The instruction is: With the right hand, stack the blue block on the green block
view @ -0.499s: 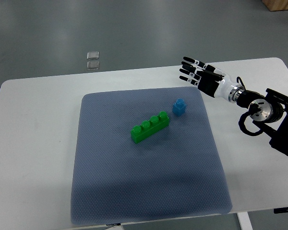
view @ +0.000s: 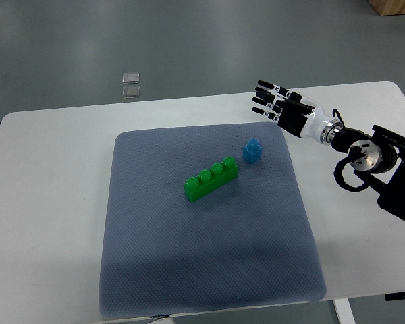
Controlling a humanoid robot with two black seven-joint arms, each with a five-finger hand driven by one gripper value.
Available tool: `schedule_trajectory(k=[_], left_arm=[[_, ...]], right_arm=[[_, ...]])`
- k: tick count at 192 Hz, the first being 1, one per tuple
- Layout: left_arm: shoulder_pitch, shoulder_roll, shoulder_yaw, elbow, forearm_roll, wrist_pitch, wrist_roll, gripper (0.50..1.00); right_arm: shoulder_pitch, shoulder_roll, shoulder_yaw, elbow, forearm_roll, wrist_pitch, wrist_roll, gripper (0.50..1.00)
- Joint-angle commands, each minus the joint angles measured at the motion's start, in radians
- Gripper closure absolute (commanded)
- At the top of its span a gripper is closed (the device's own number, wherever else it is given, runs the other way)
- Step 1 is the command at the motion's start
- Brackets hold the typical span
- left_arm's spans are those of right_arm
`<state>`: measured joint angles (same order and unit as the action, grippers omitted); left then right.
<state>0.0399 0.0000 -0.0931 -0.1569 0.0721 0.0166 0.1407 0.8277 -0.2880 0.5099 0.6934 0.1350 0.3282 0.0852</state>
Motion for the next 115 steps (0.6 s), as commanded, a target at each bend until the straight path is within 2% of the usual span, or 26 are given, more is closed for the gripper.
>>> schedule_trajectory(k=[1,75,98,99,115], left_arm=[[0.0,0.0,0.001,-0.001,0.0,0.0,0.0,0.5],[0.0,0.0,0.001,-0.001,0.0,0.0,0.0,0.5],[0.0,0.0,-0.001,-0.003,0.0,0.0,0.0,0.5],[0.0,0.0,-0.001,-0.003,0.0,0.0,0.0,0.5],[0.0,0.0,-0.001,-0.001,0.0,0.0,0.0,0.5]], right_arm=[[0.002,-0.003,0.002,-0.009,0.0,0.009,-0.001,0.574],[0.038,0.02,-0.005,-0.035,0.0,0.008,0.001,0.576],[0.039,0.02,-0.01,-0.035,-0.005,0.008,0.018,0.576],[0.044,0.02,-0.01,-0.035,-0.029,0.009,0.039,0.576],[0.056,0.021,-0.005,-0.035,-0.103,0.003,0.064,0.576]])
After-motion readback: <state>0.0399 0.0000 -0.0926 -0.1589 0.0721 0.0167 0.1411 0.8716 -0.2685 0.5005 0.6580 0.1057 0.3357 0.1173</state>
